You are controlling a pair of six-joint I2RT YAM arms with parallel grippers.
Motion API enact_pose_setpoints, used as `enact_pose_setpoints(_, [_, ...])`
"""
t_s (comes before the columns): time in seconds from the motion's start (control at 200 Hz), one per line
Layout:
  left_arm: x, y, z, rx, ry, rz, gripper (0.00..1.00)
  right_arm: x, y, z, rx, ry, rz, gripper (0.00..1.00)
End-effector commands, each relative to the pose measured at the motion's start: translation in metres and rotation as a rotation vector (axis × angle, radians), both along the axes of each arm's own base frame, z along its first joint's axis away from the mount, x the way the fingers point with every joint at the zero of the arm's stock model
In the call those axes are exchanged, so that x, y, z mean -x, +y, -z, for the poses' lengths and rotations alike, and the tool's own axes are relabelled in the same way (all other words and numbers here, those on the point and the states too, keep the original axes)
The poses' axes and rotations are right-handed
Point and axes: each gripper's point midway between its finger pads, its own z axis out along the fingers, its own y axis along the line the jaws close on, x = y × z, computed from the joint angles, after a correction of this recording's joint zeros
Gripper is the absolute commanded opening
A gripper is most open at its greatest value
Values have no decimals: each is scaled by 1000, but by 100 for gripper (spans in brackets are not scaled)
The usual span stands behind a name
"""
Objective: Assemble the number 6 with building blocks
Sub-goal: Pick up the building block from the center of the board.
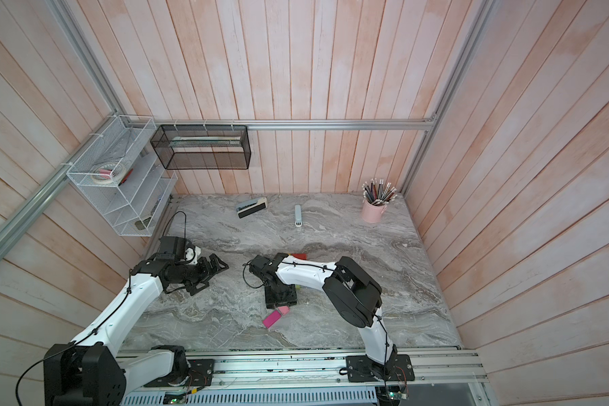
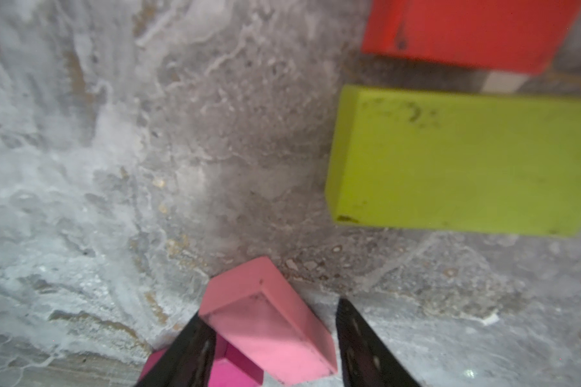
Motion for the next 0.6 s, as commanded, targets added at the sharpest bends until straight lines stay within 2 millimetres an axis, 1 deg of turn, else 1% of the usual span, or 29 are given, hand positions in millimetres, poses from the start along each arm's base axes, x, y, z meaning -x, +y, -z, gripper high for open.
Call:
enact_pose_setpoints(0.0, [-1, -1, -4, -13, -17, 20, 100, -16, -8, 13, 44, -37, 4, 51])
enact_pose_setpoints(0.23, [0, 0, -1, -15, -9, 21, 100, -26, -5, 9, 36, -64, 11, 50])
enact_pose_setpoints(0.48, [2, 0, -1, -21, -8, 24, 100, -31, 0, 12, 36, -64, 1, 51])
enact_pose_setpoints(0.515, [2, 0, -1, -21, -7, 24, 100, -31, 1, 13, 36, -65, 1, 50])
enact_pose_setpoints(0.53, [2, 0, -1, -21, -8, 25, 100, -31, 2, 13, 34, -65, -2, 47])
enact_pose_setpoints(0.55, [2, 0, -1, -21, -7, 24, 100, -31, 2, 13, 35, -65, -1, 45])
enact_pose_setpoints(0.595, [2, 0, -1, -21, -7, 24, 100, -31, 1, 13, 36, -64, 0, 39])
